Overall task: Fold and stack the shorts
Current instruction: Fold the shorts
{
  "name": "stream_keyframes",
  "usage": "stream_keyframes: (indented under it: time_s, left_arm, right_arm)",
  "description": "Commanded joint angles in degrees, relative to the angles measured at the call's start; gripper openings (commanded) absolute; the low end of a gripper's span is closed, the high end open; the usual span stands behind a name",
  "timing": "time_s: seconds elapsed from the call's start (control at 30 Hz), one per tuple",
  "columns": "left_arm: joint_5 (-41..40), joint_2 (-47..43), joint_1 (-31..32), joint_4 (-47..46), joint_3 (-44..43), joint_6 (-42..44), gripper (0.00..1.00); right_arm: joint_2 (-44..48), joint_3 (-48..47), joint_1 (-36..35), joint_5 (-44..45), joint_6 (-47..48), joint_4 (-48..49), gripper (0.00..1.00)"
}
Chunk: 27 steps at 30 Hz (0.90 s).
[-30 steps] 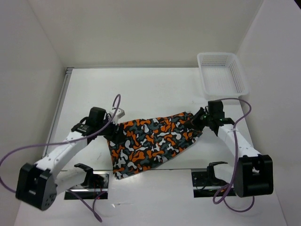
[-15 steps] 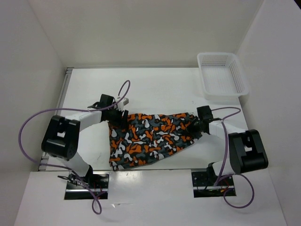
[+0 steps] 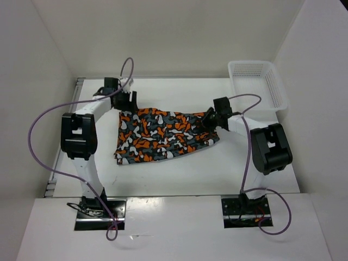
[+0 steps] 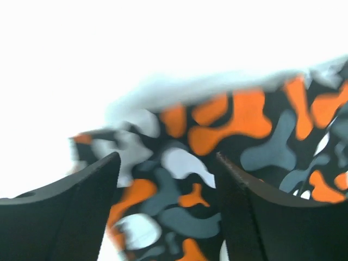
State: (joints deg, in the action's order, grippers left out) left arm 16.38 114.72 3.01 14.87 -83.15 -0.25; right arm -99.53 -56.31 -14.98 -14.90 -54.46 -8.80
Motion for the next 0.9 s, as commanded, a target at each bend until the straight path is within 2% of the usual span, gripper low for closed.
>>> stream_keyframes:
  time_s: [0.0,0.07,0.13,0.17,0.23,0.27,0.3,0.33,0.37,0.43,0.47,0.5,0.57,0.7,0.87]
  left_arm:
    - [-1.9,-8.3,-1.5,4.6,-6.5,0.3,0.79]
    - [-1.9,-14.5,-2.0,7.4,-5.9,0.3,0.83]
    - [-1.4,-19.3,-2.8,9.1,-2.7,0.3,0.80]
    - [-0.8,-24.9,-3.4,9.1,3.9,0.3,0.64]
    - [2.8,-33.0,-5.9,8.5,12.3,0.3,0.46]
    - [4.0,-35.2,-6.5,8.5,16.1,0.3,0.39]
    - [4.0,-38.9,-6.5,9.4,22.6,0.3,0.29]
    - [4.0,-40.4,-6.5,10.7,25.4,0.3,0.28]
    - [4.0,-41.8,-6.5,11.4,27.8,0.3,0.38]
    - [5.1,-44.6,-7.0,11.9,33.9,0.3,0.85]
    - [5.2,-44.6,-7.0,12.6,35.5,0.3,0.91]
    - [5.2,-45.4,-7.0,12.6,37.0,0.3,0.96]
    - [5.2,-45.9,-7.0,12.6,40.8,0.3,0.96]
    - [3.2,-45.4,-7.0,11.0,44.2,0.3,0.95]
    - [3.2,-42.0,-7.0,9.0,45.5,0.3,0.82]
  right_arm:
    - [7.2,-6.0,-0.5,2.0,6.2,0.2,0.42]
    - [10.8,-6.0,-0.5,3.8,7.9,-1.5,0.63]
    - [16.3,-6.0,-0.5,5.9,10.2,-4.9,0.63]
    - [18.2,-4.1,-0.5,7.9,10.2,-5.9,0.59]
    - [23.7,1.0,0.6,8.6,11.0,-7.3,0.44]
    - [25.1,2.9,1.1,8.6,11.0,-7.8,0.35]
    - [27.0,6.4,2.4,8.0,10.3,-7.8,0.17]
    - [27.0,7.9,2.9,6.4,10.2,-7.8,0.12]
    - [27.0,8.9,2.9,5.8,9.7,-7.8,0.12]
    - [27.0,10.4,2.9,4.8,9.0,-7.2,0.20]
    - [26.4,10.4,2.9,3.7,9.0,-7.2,0.36]
    - [25.2,9.9,2.9,3.1,9.0,-7.2,0.41]
    - [23.7,9.0,2.9,3.1,9.0,-7.2,0.51]
    - [20.3,7.0,2.9,3.1,9.0,-6.1,0.51]
    - [15.8,7.0,2.9,3.6,8.0,-4.8,0.50]
